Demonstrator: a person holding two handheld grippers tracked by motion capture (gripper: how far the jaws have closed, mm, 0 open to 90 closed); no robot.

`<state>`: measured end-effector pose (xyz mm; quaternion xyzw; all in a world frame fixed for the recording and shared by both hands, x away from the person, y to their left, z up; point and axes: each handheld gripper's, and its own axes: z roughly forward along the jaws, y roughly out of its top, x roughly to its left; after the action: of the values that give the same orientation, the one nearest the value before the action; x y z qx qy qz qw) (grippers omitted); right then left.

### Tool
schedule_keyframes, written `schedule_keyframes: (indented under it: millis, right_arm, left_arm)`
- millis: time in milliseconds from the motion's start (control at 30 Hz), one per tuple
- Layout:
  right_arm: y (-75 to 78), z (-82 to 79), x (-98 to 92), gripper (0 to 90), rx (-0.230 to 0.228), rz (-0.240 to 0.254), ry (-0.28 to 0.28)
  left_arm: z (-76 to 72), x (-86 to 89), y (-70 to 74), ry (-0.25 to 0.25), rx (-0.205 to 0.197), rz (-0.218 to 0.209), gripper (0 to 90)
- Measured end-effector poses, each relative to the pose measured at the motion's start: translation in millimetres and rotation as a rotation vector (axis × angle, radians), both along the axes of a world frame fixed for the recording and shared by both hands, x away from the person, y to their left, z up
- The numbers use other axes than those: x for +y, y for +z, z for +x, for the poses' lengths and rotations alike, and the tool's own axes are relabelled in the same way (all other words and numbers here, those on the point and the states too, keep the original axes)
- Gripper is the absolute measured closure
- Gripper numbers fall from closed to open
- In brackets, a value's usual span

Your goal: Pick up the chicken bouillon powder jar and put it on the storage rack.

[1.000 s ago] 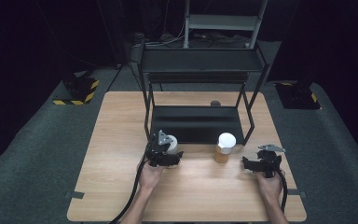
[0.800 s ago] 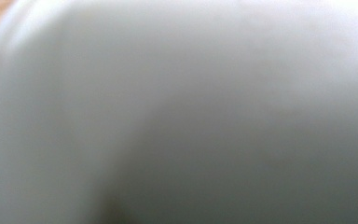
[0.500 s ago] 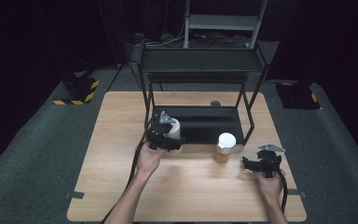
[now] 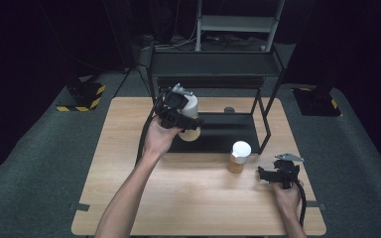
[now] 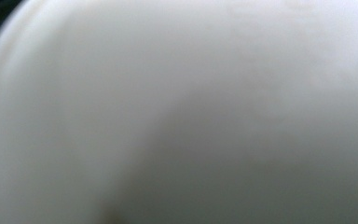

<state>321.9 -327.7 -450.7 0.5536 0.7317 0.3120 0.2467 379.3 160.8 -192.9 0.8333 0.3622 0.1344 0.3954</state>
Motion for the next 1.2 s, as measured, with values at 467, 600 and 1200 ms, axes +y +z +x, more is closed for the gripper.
schedule_keyframes:
  millis: [467,600,1200]
  right_arm:
    - [0.2,0.0,0.1,1.5,0.001,0.002,-0.001]
    - [0.3,0.1,0.1,1.5,0.002,0.001,-0.001]
    - [-0.1,-0.1,-0.1,1.5,0.0,0.001,0.001]
  left_arm:
    - [28.1,-14.5,66.1,0.013,0.016,0.01,32.5]
    - [33.6,-20.0,88.3,0.045,0.006,0.028,32.6]
    - [60.6,-39.3,130.0,0.213,0.005,0.037,32.7]
